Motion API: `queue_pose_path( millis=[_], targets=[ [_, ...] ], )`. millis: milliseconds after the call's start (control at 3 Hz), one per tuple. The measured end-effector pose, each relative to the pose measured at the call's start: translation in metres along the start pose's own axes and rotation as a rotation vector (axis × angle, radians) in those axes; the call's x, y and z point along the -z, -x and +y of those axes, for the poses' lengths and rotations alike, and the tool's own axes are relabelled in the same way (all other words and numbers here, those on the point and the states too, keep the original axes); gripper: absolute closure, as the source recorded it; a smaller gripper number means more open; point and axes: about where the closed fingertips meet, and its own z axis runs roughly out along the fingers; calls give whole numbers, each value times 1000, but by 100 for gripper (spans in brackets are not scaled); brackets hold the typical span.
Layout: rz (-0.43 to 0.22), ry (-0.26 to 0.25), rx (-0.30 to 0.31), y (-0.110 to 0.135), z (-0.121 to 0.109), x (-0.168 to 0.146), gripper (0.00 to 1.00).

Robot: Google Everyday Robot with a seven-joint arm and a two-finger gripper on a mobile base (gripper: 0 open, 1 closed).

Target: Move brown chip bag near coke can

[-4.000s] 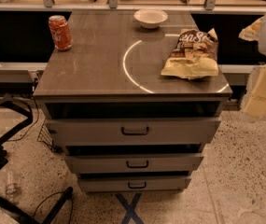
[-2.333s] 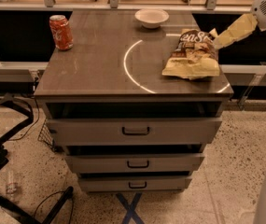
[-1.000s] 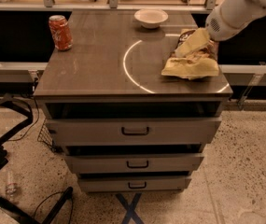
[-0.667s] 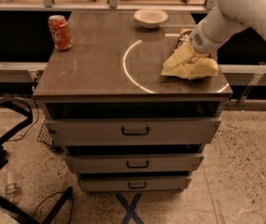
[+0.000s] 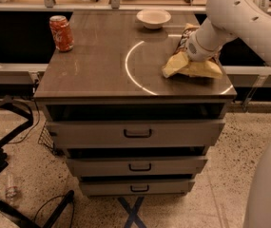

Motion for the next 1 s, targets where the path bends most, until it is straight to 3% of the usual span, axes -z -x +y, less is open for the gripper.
queue_pose_path(
  millis=[333,667,1000],
  targets=[
    [0,0,0,1,0,2,45],
    [0,0,0,5,0,8,76],
    [0,0,0,6,0,11,98]
  ],
)
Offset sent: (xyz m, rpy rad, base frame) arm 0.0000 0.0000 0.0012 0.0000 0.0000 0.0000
